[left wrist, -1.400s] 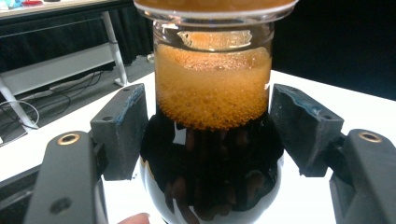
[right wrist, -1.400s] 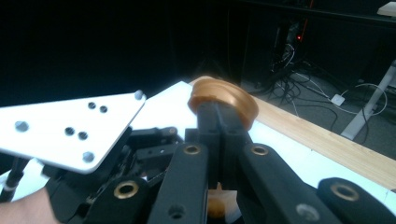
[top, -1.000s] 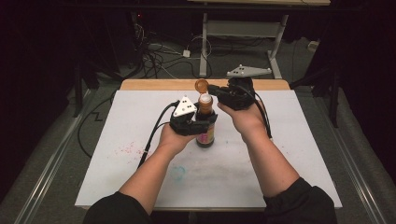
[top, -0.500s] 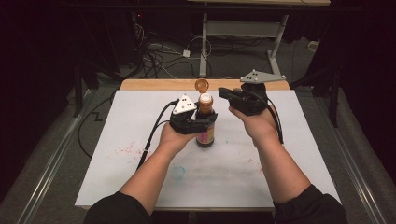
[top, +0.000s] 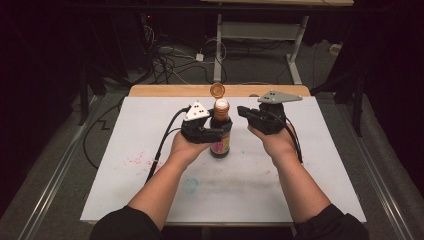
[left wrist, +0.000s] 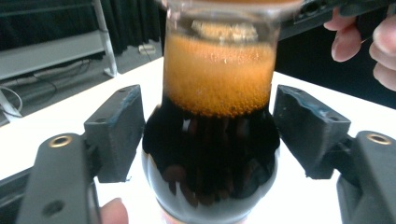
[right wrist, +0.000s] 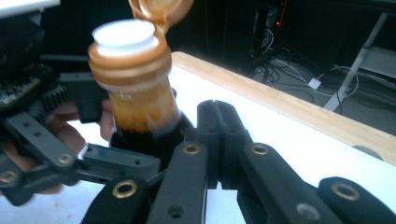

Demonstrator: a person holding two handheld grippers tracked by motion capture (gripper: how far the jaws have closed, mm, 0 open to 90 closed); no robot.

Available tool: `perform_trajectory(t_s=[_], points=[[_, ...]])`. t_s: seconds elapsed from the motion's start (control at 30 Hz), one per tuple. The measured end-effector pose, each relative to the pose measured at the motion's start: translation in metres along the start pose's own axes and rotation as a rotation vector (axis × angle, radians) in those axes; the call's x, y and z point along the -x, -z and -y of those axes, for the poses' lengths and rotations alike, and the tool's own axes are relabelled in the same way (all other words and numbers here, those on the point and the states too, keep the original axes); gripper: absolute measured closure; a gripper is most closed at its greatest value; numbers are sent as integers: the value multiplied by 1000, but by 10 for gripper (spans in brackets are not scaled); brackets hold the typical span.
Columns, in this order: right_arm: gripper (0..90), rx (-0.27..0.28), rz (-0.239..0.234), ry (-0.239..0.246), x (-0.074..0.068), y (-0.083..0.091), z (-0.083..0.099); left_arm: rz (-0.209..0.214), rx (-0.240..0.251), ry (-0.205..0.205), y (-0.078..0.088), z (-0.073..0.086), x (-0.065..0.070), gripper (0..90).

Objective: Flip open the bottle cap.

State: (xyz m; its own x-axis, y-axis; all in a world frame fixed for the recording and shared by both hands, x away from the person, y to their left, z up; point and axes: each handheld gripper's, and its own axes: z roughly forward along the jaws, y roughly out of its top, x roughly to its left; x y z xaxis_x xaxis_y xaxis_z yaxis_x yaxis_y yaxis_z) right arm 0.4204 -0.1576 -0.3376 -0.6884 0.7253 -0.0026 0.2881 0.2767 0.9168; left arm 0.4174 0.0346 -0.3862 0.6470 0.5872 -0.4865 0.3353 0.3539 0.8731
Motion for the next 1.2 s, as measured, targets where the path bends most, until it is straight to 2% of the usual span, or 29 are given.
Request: perform_trajectory(t_s=[0.13, 0.2, 0.43, 0.57, 0.63, 0.77, 0.83, 0.93, 1.0, 1.2], points=[[898, -9, 0, -1, 2, -3, 12, 0, -6, 15, 4, 2, -4, 192], [782, -12, -4, -6, 3, -5, 19, 7, -11, 17, 7, 4, -5, 167], [535, -44, -23, -24, 7, -14, 53, -9, -11, 28, 24, 16, -18, 138], [394, -38, -36, -38, 10, -17, 72, -26, -25, 42, 31, 27, -28, 135], [339, -46, -39, -46, 11, -19, 80, -43, -46, 54, 33, 33, -33, 85], [229, -61, -31, -40, 11, -22, 97, -64, -68, 61, 39, 46, -43, 71], [182, -63, -26, -42, 11, -22, 104, -82, -76, 72, 41, 50, -48, 34], [111, -69, -15, -49, 11, -22, 114, -99, -91, 66, 45, 56, -52, 3], [5, -74, 0, -62, 10, -22, 119, -107, -100, 57, 48, 60, -53, 0], [2, -97, 14, -61, 10, -19, 129, -123, -106, 43, 56, 67, -57, 0]])
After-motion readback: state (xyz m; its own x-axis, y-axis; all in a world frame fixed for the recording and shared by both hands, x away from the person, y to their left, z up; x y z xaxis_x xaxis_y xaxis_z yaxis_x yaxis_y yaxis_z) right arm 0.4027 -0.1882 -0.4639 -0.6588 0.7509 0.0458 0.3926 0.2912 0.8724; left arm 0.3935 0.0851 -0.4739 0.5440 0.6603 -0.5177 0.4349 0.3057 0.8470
